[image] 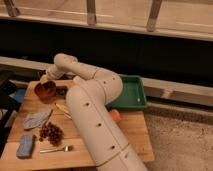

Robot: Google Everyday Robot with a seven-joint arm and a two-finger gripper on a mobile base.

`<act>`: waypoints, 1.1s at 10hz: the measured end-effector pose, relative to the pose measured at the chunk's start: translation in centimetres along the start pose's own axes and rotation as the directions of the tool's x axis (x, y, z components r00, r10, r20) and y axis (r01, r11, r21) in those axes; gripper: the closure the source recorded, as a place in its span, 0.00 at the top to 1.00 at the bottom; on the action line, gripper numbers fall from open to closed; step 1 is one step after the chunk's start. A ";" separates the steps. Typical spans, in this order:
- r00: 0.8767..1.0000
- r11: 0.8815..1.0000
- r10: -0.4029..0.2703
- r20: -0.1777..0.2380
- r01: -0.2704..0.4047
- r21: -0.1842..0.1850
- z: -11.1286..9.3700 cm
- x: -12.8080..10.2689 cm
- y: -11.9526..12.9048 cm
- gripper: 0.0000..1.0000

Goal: Wipe red bowl with eraser

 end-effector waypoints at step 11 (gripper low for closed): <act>1.000 0.999 0.012 -0.025 -0.012 -0.029 -2.2 1.4 2.0 0.00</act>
